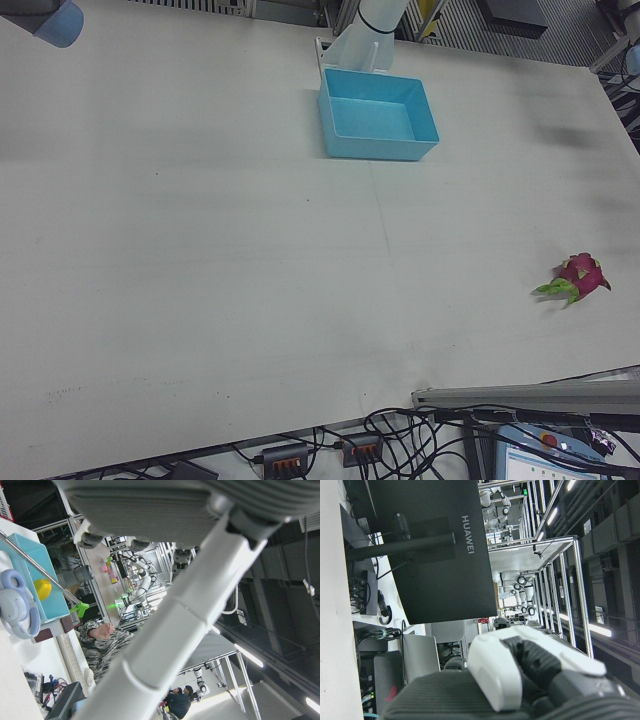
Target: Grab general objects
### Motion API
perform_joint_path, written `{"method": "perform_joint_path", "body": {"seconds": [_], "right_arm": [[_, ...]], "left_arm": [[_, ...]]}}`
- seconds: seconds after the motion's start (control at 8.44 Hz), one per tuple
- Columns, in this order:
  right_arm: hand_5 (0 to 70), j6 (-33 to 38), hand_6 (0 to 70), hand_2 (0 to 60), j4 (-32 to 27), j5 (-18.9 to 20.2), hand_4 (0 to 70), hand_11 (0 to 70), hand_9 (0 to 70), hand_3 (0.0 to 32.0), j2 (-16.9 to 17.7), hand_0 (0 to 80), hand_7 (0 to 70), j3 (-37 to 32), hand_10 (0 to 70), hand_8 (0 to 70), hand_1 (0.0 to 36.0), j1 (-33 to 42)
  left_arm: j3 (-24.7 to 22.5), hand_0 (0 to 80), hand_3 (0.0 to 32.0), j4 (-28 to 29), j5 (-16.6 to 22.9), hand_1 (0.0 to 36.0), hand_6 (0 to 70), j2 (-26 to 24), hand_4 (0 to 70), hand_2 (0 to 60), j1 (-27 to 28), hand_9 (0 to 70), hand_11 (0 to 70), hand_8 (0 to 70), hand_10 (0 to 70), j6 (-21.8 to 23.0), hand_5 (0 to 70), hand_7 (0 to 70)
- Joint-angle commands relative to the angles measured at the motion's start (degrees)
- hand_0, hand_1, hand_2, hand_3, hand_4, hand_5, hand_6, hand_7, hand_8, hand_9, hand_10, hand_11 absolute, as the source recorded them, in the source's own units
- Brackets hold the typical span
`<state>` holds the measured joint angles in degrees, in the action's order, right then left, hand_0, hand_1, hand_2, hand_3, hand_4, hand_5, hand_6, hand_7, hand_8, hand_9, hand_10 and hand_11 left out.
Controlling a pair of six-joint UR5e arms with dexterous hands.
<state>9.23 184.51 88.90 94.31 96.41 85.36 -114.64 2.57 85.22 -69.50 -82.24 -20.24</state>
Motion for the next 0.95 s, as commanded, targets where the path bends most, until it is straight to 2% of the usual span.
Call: {"method": "perform_joint_path", "body": {"seconds": [0.0, 0.12, 0.24, 0.36, 0.47, 0.71, 0.83], "right_arm": [[0.0, 0.00, 0.0, 0.0, -0.03, -0.04, 0.0, 0.0, 0.0, 0.0, 0.00, 0.0, 0.0, 0.00, 0.0, 0.0, 0.0, -0.02], [0.0, 0.00, 0.0, 0.0, -0.03, 0.04, 0.0, 0.0, 0.0, 0.0, 0.00, 0.0, 0.0, 0.00, 0.0, 0.0, 0.0, -0.02], [0.0, -0.09, 0.0, 0.0, -0.03, -0.04, 0.0, 0.0, 0.0, 0.0, 0.00, 0.0, 0.0, 0.00, 0.0, 0.0, 0.0, -0.02], [0.0, 0.00, 0.0, 0.0, -0.03, 0.04, 0.0, 0.0, 0.0, 0.0, 0.00, 0.0, 0.0, 0.00, 0.0, 0.0, 0.0, 0.07], [0.0, 0.00, 0.0, 0.0, -0.03, -0.04, 0.0, 0.0, 0.0, 0.0, 0.00, 0.0, 0.0, 0.00, 0.0, 0.0, 0.0, -0.02], [0.0, 0.00, 0.0, 0.0, -0.03, 0.04, 0.0, 0.0, 0.0, 0.0, 0.00, 0.0, 0.0, 0.00, 0.0, 0.0, 0.0, -0.02], [0.0, 0.00, 0.0, 0.0, -0.03, 0.04, 0.0, 0.0, 0.0, 0.0, 0.00, 0.0, 0.0, 0.00, 0.0, 0.0, 0.0, -0.02]], "left_arm": [[5.34, 80.0, 31.6, -19.43, -0.13, 36.0, 5.5, -16.90, 9.0, 5.5, 5.83, 1.2, 1.5, 0.1, 0.0, -11.22, 63.6, 13.3], [9.57, 80.0, 29.0, -26.49, 0.12, 36.0, 4.4, -22.64, 9.4, 4.6, 8.38, 1.0, 0.0, 0.0, 0.0, -18.71, 63.6, 12.1], [11.87, 80.0, 27.6, -31.35, 0.21, 36.0, 4.0, -27.66, 9.2, 5.4, 9.28, 0.9, 0.0, 0.0, 0.0, -27.31, 63.7, 11.5], [12.42, 80.0, 26.8, -34.79, 0.21, 36.0, 2.1, -30.58, 7.3, 6.6, 9.29, 0.5, 0.4, 0.0, 0.0, -32.44, 63.7, 9.6], [12.34, 80.0, 27.6, -39.61, 0.04, 36.0, 0.4, -32.26, 4.2, 8.3, 9.29, 0.3, 0.9, 0.0, 0.0, -35.98, 60.5, 8.6], [12.95, 80.0, 32.0, -43.78, -0.22, 36.0, 0.0, -35.16, 1.1, 10.2, 10.33, 0.0, 0.0, 0.0, 0.0, -42.23, 56.7, 6.4], [17.30, 80.0, 32.0, -44.40, -0.31, 36.0, 0.0, -38.23, 0.0, 9.4, 12.95, 0.0, 0.3, 0.0, 0.0, -42.77, 56.6, 6.3]]}}
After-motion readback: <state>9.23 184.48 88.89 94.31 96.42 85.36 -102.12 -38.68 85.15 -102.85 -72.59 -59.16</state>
